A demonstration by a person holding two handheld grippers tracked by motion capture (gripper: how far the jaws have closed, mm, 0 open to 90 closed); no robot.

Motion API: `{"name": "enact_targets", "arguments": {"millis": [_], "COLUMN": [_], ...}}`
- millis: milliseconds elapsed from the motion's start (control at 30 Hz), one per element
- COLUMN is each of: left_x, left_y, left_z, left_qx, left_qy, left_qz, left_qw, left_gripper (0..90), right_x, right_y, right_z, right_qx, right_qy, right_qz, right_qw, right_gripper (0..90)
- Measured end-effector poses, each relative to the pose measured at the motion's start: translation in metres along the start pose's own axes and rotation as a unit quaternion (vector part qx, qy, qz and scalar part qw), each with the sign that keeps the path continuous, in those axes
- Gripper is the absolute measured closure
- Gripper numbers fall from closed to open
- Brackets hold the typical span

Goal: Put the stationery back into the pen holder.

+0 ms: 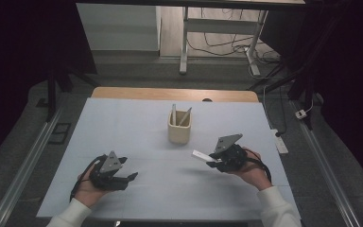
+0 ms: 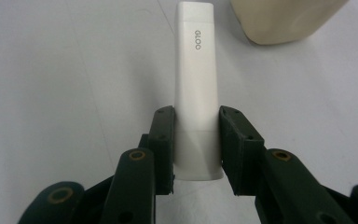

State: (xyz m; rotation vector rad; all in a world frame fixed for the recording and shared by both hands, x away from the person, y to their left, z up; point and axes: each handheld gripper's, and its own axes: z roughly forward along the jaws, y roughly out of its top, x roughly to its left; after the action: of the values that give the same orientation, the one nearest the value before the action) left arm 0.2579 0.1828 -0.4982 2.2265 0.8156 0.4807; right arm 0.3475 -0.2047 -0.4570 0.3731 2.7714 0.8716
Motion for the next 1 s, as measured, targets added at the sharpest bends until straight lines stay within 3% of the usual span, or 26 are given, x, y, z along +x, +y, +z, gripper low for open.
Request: {"name": "enact_targets", "arguments": {"millis": [167,367,1000], "left_x": [-0.012,-0.024,-0.034], "left_y": [0.024,0.044,0.067], "left_z": [0.007,0.017,0.041], "left_qx": [0.006,0.014,0.032], "left_qy": [-0.008,-0.022,-0.045], "left_qz": [0.044,0.079,0.1], "left_qw": [0.999,0.9965,0.9935], "left_gripper": [31.1,30.8,29.4], "right_x": [0.005,0.009,0.016], "right_y": [0.006,0.009,0.016], "right_z": [0.007,0.015,0.027], "right_qx": [0.009,0.015,0.022], "right_qy": [0.012,0.02,0.037], "right_qz": [-0.012,-0.018,-0.026], "right_qw": [0.9998,0.9995,0.9987], "right_gripper": [66.6,66.6,66.6]}}
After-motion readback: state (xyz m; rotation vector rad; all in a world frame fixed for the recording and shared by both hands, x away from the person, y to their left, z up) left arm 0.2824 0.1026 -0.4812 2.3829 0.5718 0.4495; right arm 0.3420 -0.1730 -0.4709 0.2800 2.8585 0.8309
